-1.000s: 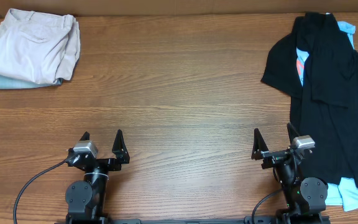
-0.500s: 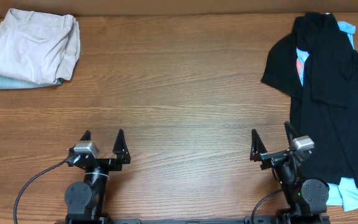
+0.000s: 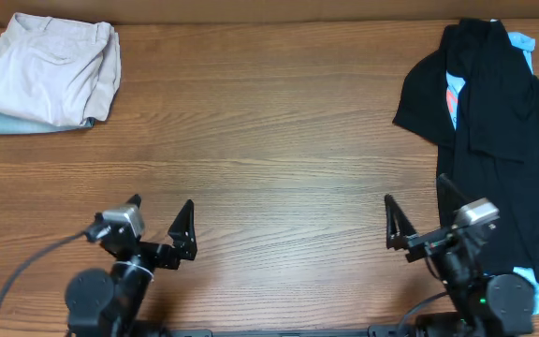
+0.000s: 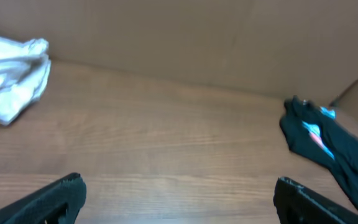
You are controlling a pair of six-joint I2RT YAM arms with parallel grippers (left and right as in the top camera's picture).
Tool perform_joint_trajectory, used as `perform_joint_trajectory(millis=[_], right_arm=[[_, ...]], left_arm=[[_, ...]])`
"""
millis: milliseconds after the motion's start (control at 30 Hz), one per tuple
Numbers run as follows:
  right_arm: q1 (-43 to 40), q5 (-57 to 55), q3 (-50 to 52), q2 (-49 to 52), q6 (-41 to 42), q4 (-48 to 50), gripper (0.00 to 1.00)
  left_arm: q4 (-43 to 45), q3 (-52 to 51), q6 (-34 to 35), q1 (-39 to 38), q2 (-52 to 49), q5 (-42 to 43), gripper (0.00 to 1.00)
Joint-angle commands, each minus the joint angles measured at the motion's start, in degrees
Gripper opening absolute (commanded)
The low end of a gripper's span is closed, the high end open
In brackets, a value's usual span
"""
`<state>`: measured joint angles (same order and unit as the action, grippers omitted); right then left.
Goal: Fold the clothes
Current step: 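Reach the right gripper to the black t-shirt and grasp it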
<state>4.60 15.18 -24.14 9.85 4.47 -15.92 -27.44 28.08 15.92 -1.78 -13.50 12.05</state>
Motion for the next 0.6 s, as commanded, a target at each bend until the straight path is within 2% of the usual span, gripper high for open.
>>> perform_joint_trajectory(millis=[0, 167, 333, 467, 567], right_arm=[[0.31, 0.37, -9.66, 7.28, -0.11, -3.45, 1.00], [0.31, 0.37, -27.78, 22.34, -0.48, -16.48, 1.00], [0.31, 0.35, -49.22, 40.50, -4.61, -36.22, 1.00], [0.33, 0.39, -62.23, 52.92, -4.76, -44.57, 1.00], [0.31, 0.35, -64.67, 58.73, -4.72, -44.65, 1.00]], left_arm=[[-4.59, 9.90, -1.29, 0.35, -8.48, 1.07, 1.00], [-14.05, 26.64, -2.69, 0.35, -22.64, 1.14, 1.00], [-26.51, 44.50, -4.55, 0.35, -36.46, 3.06, 1.00], [-30.64, 51.34, -5.84, 0.35, -43.93, 3.45, 1.00], [-30.60, 51.49, -5.64, 0.35, -47.54, 3.37, 1.00]])
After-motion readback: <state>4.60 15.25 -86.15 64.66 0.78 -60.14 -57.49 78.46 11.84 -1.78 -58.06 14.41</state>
